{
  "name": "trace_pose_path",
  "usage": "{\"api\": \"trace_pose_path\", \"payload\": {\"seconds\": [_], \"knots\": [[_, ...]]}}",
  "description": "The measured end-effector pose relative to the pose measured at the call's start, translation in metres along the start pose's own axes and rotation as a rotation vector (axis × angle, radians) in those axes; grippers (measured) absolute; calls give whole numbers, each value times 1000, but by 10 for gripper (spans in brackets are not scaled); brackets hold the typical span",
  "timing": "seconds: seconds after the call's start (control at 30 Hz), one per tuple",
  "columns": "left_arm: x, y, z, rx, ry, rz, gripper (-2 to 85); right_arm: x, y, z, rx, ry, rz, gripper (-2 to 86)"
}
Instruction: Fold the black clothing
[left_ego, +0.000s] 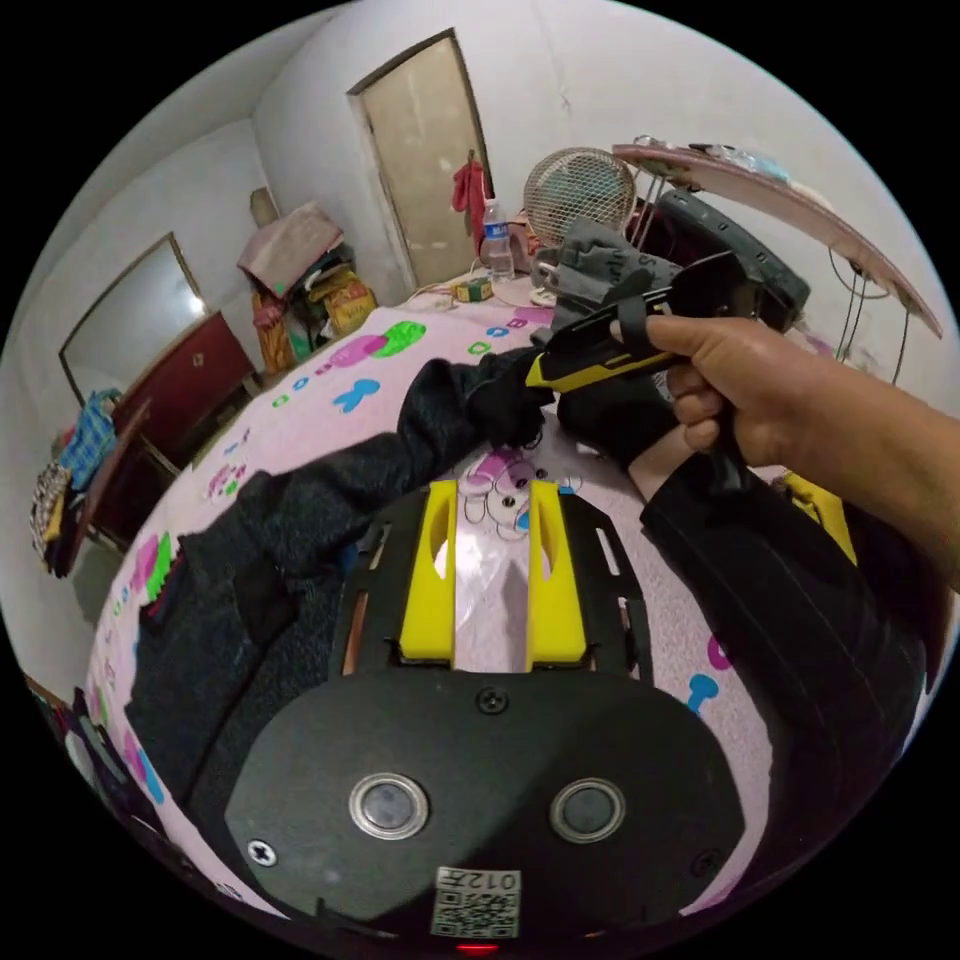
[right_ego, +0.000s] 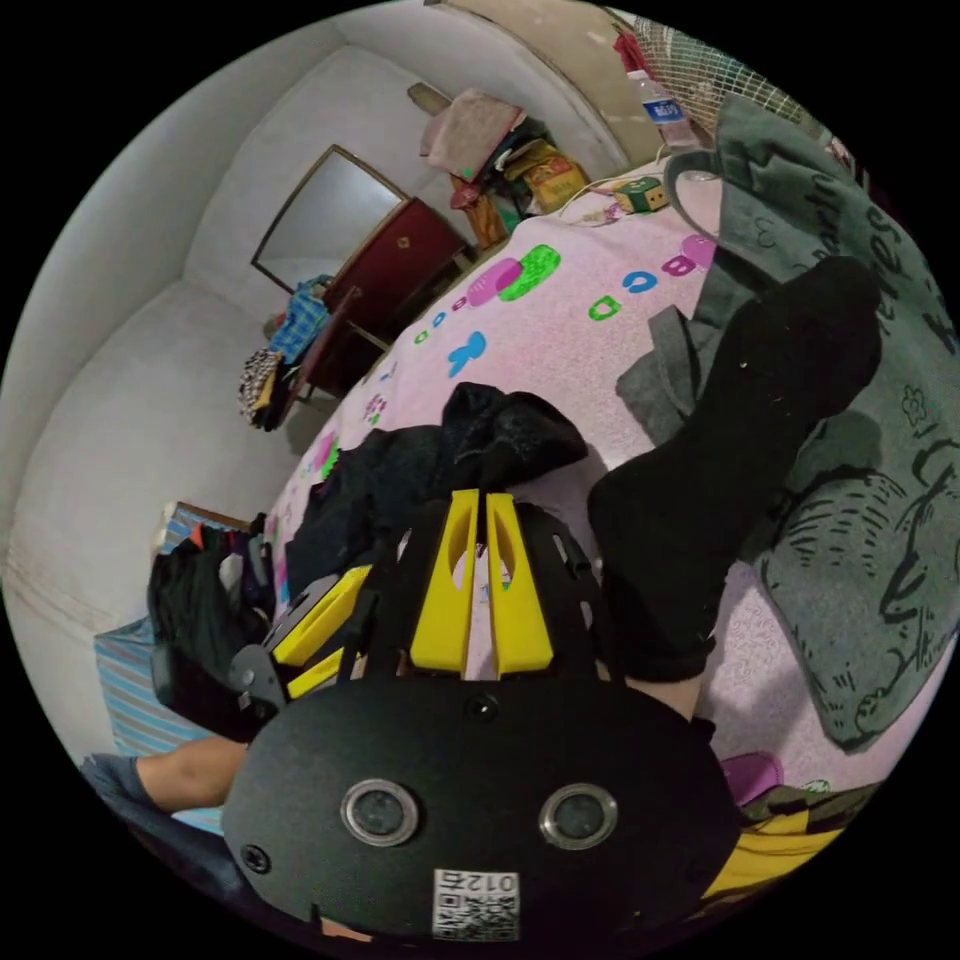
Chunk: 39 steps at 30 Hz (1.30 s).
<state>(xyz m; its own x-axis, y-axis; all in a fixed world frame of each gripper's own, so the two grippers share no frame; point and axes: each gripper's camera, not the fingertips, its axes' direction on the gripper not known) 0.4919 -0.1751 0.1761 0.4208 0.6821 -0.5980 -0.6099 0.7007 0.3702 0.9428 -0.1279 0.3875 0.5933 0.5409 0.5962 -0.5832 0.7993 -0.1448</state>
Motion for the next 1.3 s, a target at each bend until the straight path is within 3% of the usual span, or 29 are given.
{"api": "trace_pose_path", "payload": {"seconds": [0.2, 0.37, 0.53, 0.63, 0.77, 0.87, 0.97, 1.3], "knots": [[22, -35, -13, 34, -146, 97, 69, 1, -2, -29, -87, -169, -58, -4], [-3, -32, -24, 12, -128, 100, 12, 14, 10, -36, -116, -289, -52, 2], [-56, -25, -43, -17, -165, 150, 1, 28, 23, -38, -1, -383, -12, 15], [-132, -27, -66, -42, -59, 13, -1, 41, 34, -31, 112, -390, 105, 34], [-222, -21, -81, -79, 182, -238, -2, 40, 34, 18, 47, -304, 151, 59], [-286, -8, -90, -101, 240, -344, -2, 36, 29, 53, 59, -285, 178, 63], [-344, 11, -95, -141, 244, -395, -2, 26, 20, 80, 97, -236, 167, 60], [-591, 103, -96, -193, 535, -661, 0, -29, -9, 157, 64, -134, -8, 57]]}}
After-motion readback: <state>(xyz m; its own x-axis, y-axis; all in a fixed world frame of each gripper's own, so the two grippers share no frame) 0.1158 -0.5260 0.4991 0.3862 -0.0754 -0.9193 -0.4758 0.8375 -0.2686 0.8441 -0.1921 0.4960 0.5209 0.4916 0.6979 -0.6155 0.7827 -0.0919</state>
